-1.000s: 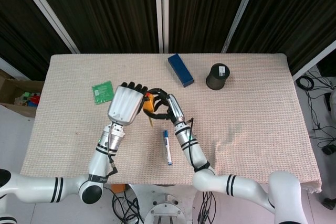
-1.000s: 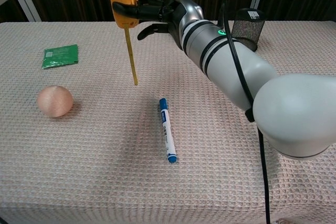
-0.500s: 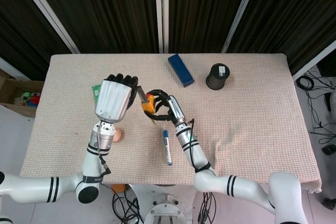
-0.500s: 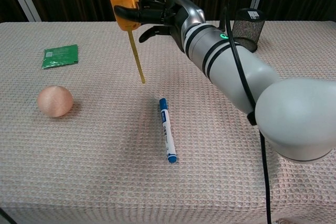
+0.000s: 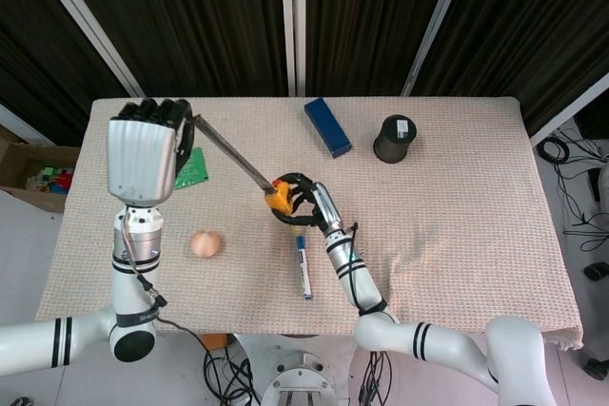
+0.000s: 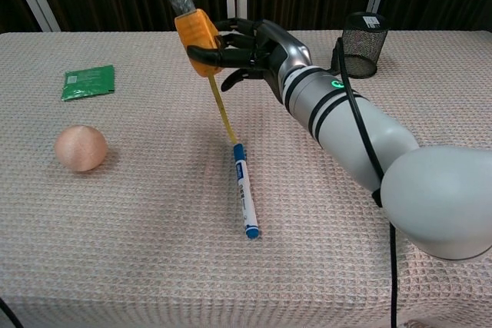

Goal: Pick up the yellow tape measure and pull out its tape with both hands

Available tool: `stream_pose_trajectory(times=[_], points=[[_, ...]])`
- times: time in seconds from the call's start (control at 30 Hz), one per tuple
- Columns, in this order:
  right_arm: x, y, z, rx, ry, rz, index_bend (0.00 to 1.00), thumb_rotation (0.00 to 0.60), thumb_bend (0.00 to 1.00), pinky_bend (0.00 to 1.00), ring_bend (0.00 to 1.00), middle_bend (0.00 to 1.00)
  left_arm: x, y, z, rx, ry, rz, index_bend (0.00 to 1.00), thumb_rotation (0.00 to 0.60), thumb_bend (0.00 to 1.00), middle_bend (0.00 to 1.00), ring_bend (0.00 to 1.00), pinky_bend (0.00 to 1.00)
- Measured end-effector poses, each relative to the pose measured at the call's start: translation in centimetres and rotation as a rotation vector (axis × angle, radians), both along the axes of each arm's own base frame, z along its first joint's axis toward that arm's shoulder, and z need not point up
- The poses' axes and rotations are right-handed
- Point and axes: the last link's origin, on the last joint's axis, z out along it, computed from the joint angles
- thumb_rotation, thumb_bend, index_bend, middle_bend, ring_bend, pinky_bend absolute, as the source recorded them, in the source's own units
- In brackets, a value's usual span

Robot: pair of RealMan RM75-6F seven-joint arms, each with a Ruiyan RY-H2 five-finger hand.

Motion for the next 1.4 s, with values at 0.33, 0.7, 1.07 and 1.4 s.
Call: stream_pose_trajectory(times=[0.33,0.7,1.07,1.4], points=[[-0.4,-0.1,0.4,-0.026,-0.005,0.005,0.68,0.6,0.47,0.61,0.53,0.54,-1.1,0.3,2.1,0.05,-0.012,0.057,0.69,0.6,0.55,0.66,0.61,0.71],[-0.8,0.3,0.0,-0.021,0.048,0.041,0.68,0.6,0.47,0.61,0.53,0.54,-1.2,1.3,4.1,0.066,-0.027,0.052,0.69,0.6,0.55,0.66,0.61,0.71],[-1.8,0.7,-0.2,-0.064,0.15,0.111,0.68,0.6,0.47,0.61,0.53,0.54,-1.3,1.6,5.0,0.052,-0.037,0.045,0.69,0.6,0.55,0.66,0.61,0.71],[-3.3,0.7,0.4,-0.103,0.181,0.127,0.68,0.6,0.48,0.61,0.53,0.54,-1.7,1.7,4.9,0.04,-0.044,0.053,0.69,0.6,0.55,0.66,0.61,0.7]])
